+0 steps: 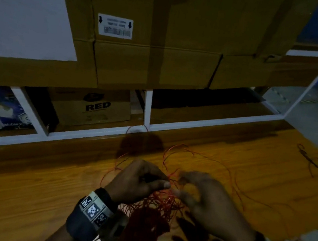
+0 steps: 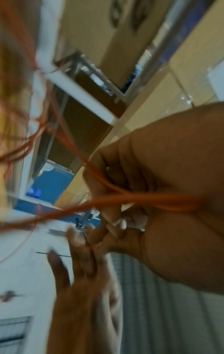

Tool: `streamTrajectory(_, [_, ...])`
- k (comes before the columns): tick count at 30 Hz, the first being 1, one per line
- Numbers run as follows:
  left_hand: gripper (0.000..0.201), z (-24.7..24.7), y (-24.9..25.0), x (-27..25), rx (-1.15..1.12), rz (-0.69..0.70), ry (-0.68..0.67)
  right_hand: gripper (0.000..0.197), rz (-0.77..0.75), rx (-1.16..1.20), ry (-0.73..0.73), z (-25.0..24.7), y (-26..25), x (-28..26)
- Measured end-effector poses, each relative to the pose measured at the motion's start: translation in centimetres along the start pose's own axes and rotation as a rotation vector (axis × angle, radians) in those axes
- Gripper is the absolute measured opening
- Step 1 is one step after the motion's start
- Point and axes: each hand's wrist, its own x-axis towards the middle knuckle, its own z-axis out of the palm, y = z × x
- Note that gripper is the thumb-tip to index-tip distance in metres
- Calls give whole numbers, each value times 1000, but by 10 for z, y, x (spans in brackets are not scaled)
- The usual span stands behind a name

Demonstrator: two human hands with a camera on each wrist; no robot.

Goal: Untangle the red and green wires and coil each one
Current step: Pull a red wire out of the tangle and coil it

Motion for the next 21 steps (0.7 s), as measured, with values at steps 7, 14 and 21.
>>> streamTrajectory(7, [46, -10, -21, -21, -678, -209, -15, 17, -38, 84, 175, -17, 12, 7])
streamTrajectory(14, [10, -46, -70, -29, 57, -349, 35, 17, 12, 169, 669, -110, 21, -9])
streamTrajectory(21, [20, -93, -69, -19, 303, -184, 636, 25, 114, 64, 559, -121, 37, -34])
